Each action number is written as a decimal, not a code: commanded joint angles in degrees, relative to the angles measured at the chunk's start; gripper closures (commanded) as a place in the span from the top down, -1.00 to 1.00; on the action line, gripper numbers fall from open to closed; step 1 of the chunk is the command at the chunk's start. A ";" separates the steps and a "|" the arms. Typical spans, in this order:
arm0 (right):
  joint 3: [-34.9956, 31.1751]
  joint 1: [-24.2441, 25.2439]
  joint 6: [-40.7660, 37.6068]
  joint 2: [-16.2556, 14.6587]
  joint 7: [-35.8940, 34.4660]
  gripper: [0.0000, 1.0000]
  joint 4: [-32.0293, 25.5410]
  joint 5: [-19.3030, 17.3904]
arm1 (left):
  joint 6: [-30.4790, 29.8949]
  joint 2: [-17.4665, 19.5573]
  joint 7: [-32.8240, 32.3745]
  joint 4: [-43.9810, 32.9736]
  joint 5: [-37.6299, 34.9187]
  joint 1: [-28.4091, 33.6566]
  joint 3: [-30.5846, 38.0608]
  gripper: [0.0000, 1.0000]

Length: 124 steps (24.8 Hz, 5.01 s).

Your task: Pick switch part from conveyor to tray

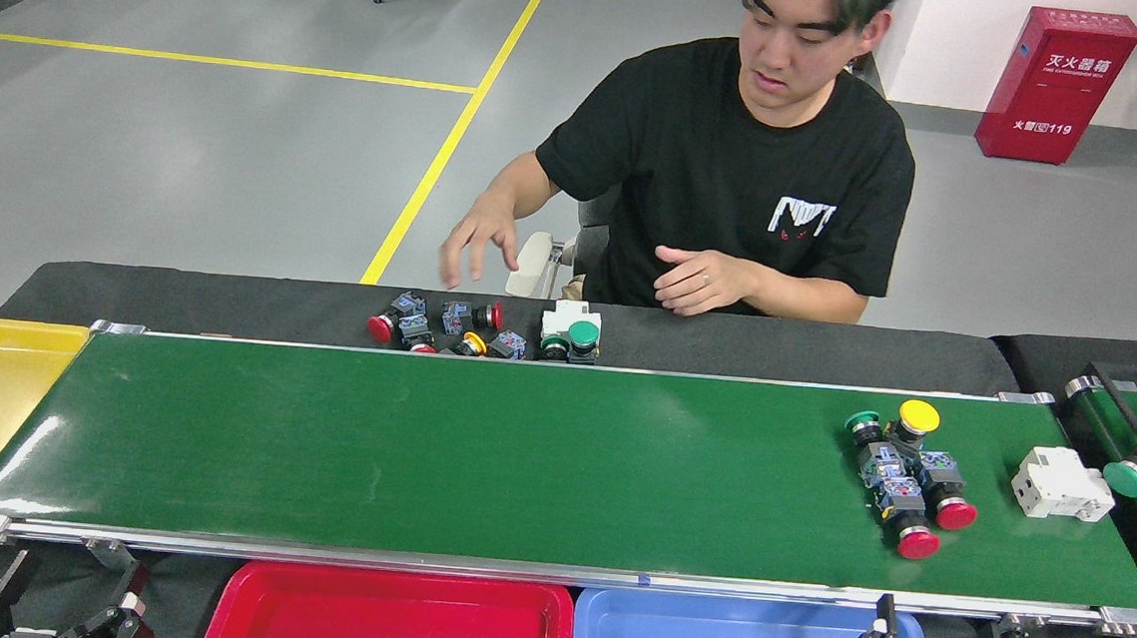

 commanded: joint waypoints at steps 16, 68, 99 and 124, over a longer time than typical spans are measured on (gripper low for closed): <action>6.89 -12.70 0.44 -0.63 6.97 0.98 10.26 2.87 | -0.27 0.62 0.40 -0.62 -0.04 -0.59 0.18 1.00; 42.57 -12.52 4.66 5.69 1.61 1.00 2.70 11.92 | -1.59 0.27 0.32 -0.88 -0.13 -1.12 0.09 1.00; 36.16 -32.38 19.43 12.46 2.75 0.81 29.15 -0.30 | 15.55 -11.07 -10.85 24.43 -14.46 -36.72 -42.54 1.00; 36.42 -9.45 -12.12 -1.07 3.28 -0.86 -4.16 -0.21 | 26.27 -10.54 -6.36 44.47 -14.19 -46.38 -38.76 0.56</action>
